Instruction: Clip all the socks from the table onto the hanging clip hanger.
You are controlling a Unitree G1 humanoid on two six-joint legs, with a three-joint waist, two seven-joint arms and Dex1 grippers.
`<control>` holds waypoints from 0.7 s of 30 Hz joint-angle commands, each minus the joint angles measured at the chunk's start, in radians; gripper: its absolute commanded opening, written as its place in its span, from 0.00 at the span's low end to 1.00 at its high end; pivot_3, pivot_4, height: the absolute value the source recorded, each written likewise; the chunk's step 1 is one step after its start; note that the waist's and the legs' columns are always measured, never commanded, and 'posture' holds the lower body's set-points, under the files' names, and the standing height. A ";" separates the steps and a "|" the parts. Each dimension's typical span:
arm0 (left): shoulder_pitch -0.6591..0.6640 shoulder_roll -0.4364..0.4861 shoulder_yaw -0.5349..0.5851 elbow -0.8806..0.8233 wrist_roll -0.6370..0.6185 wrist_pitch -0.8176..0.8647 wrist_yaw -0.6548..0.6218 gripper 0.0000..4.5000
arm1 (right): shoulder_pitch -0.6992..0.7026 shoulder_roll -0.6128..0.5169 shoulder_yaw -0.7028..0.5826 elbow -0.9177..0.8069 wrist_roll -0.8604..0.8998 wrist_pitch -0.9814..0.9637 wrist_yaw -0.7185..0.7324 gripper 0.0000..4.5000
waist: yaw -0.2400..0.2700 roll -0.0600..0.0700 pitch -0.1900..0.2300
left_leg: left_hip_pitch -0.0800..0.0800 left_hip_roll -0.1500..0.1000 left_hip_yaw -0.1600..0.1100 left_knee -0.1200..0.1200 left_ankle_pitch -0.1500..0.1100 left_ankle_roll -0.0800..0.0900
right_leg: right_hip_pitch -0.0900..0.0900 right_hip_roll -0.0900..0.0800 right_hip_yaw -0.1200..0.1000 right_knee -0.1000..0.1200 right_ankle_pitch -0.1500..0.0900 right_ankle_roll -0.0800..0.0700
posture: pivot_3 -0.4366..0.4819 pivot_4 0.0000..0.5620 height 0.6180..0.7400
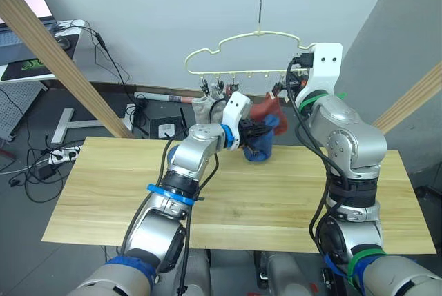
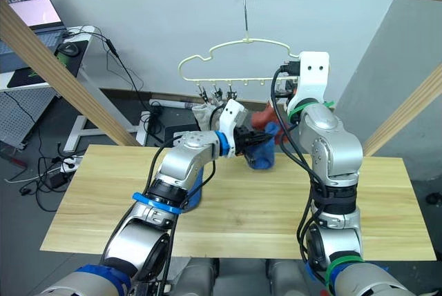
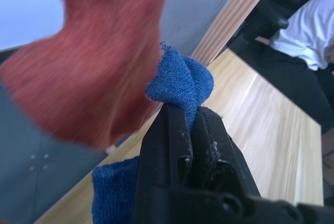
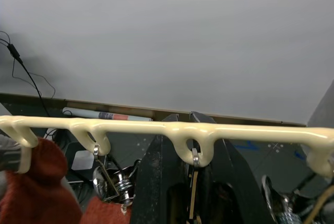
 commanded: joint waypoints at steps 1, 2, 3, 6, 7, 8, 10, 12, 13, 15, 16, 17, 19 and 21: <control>-0.049 -0.027 0.019 0.021 -0.026 -0.026 0.015 0.00 | -0.037 0.007 -0.012 -0.064 0.017 0.007 -0.005 0.00 | -0.004 0.000 0.000 | 0.000 0.000 0.000 0.000 0.000 0.000 | 0.000 0.000 0.000 0.000 0.000 0.000 | 0.56 0.41 1.00; -0.058 -0.032 0.021 0.032 -0.025 -0.033 0.018 0.00 | -0.038 0.009 -0.012 -0.065 0.017 0.009 -0.006 0.00 | -0.007 0.000 0.000 | 0.000 0.000 0.000 0.000 0.000 0.000 | 0.000 0.000 0.000 0.000 0.000 0.000 | 0.56 0.41 1.00; -0.066 -0.037 0.022 0.042 -0.024 -0.039 0.021 0.00 | -0.038 0.011 -0.013 -0.067 0.016 0.012 -0.006 0.00 | -0.009 0.000 0.000 | 0.000 0.000 0.000 0.000 0.000 0.000 | 0.000 0.000 0.000 0.000 0.000 0.000 | 0.56 0.41 1.00; -0.094 -0.060 0.032 0.072 -0.032 -0.052 0.033 0.00 | -0.037 0.015 -0.014 -0.072 0.017 0.019 -0.007 0.00 | -0.011 0.000 0.000 | 0.000 0.000 0.000 0.000 0.000 0.000 | 0.000 0.000 0.000 0.000 0.000 0.000 | 0.56 0.42 1.00; -0.102 -0.066 0.036 0.079 -0.037 -0.053 0.034 0.00 | -0.037 0.016 -0.014 -0.073 0.017 0.021 -0.008 0.00 | -0.011 0.000 0.000 | 0.000 0.000 0.000 0.000 0.000 0.000 | 0.000 0.000 0.000 0.000 0.000 0.000 | 0.56 0.42 1.00; -0.108 -0.071 0.037 0.085 -0.039 -0.055 0.036 0.00 | -0.036 0.017 -0.015 -0.075 0.017 0.022 -0.008 0.00 | -0.012 0.000 0.000 | 0.000 0.000 0.000 0.000 0.000 0.000 | 0.000 0.000 0.000 -0.001 0.000 0.000 | 0.56 0.42 1.00; -0.122 -0.080 0.036 0.104 -0.038 -0.064 0.038 0.00 | -0.036 0.020 -0.016 -0.076 0.018 0.024 -0.009 0.00 | -0.012 0.000 0.000 | 0.000 0.000 0.000 0.000 0.000 0.000 | 0.000 0.000 0.000 -0.001 0.000 0.000 | 0.56 0.42 1.00; -0.133 -0.087 0.036 0.119 -0.038 -0.075 0.040 0.00 | -0.036 0.021 -0.017 -0.079 0.018 0.026 -0.010 0.00 | -0.012 0.000 0.000 | 0.000 0.000 0.000 0.000 0.000 0.000 | 0.000 0.000 0.000 -0.001 0.000 0.000 | 0.56 0.42 1.00; -0.136 -0.089 0.037 0.125 -0.038 -0.079 0.040 0.00 | -0.035 0.022 -0.017 -0.080 0.018 0.027 -0.010 0.00 | -0.012 0.000 0.000 | 0.000 0.000 0.000 0.000 0.000 0.000 | 0.000 0.000 0.000 -0.001 0.000 0.000 | 0.56 0.42 1.00; -0.148 -0.093 0.040 0.139 -0.040 -0.088 0.042 0.00 | -0.035 0.024 -0.018 -0.079 0.017 0.027 -0.011 0.00 | -0.012 0.000 0.000 | 0.000 0.000 0.000 0.000 0.000 0.000 | 0.000 0.000 0.000 -0.001 0.000 0.000 | 0.55 0.41 1.00; -0.153 -0.094 0.042 0.144 -0.041 -0.090 0.044 0.00 | -0.035 0.024 -0.018 -0.079 0.017 0.027 -0.011 0.00 | -0.012 0.000 0.000 | 0.000 0.000 0.000 0.000 0.000 0.000 | 0.000 0.000 0.000 -0.001 0.000 0.000 | 0.55 0.41 1.00; -0.158 -0.095 0.044 0.147 -0.044 -0.092 0.045 0.00 | -0.033 0.025 -0.018 -0.080 0.017 0.028 -0.011 0.00 | -0.012 0.000 0.000 | 0.000 0.000 0.000 0.000 0.000 0.000 | 0.000 0.000 0.000 -0.001 0.000 0.000 | 0.55 0.41 1.00; -0.173 -0.096 0.056 0.151 -0.055 -0.090 0.049 0.00 | -0.031 0.025 -0.018 -0.080 0.016 0.027 -0.011 0.00 | -0.012 0.000 0.000 | 0.000 0.000 0.000 0.000 0.000 0.000 | 0.000 0.000 0.000 -0.001 0.000 0.000 | 0.55 0.41 1.00; -0.182 -0.096 0.066 0.155 -0.061 -0.091 0.050 0.00 | -0.028 0.025 -0.018 -0.078 0.014 0.025 -0.011 0.00 | -0.012 0.000 0.000 | 0.000 0.000 0.000 0.000 0.000 0.000 | 0.000 0.000 0.000 -0.001 0.000 0.000 | 0.55 0.41 1.00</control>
